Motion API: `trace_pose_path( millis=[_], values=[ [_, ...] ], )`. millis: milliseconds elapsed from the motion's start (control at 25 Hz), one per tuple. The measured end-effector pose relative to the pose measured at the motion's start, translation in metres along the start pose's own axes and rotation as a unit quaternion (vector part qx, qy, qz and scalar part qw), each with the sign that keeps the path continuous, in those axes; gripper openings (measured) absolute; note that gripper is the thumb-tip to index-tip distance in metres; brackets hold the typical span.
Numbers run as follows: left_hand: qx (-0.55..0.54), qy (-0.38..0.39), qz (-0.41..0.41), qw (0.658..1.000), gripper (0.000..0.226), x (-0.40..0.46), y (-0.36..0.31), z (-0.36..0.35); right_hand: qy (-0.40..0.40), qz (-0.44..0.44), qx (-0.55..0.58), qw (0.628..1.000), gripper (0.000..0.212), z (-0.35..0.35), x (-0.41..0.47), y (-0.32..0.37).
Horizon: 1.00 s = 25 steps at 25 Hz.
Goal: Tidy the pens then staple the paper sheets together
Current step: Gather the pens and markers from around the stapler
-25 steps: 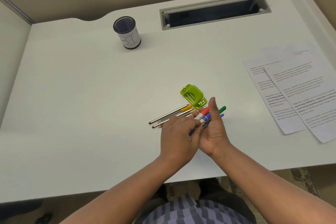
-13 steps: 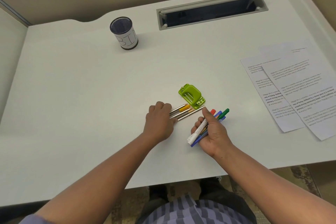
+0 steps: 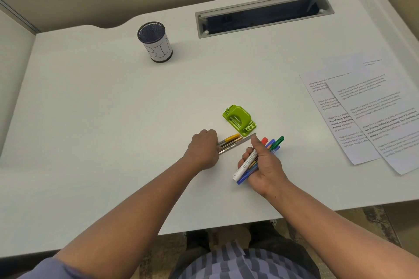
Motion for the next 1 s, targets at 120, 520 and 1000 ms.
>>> trace_pose_path(
  millis=[120,520,1000],
  values=[
    [-0.003,-0.010,-0.011,1.000,0.013,0.000,0.001,0.000,-0.001,0.001,-0.005,1.000,0.025,0.000,-0.001,-0.002],
    [-0.013,-0.017,-0.014,1.000,0.008,-0.002,0.003,0.004,-0.004,-0.005,-0.023,1.000,0.027,0.001,-0.003,-0.007],
    [0.020,-0.064,-0.016,0.998,0.034,-0.014,-0.010,-0.006,-0.012,0.010,-0.016,1.000,0.028,0.005,0.000,-0.001]
  ],
)
Point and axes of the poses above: each hand's wrist, its own x-axis towards the middle knuckle, its own z-axis out of the back of the hand, y = z × x, the point moved 5 cm from there along x, towards the middle knuckle, and after that the axes turned 2 degrees about x, right-handed, at the moved point
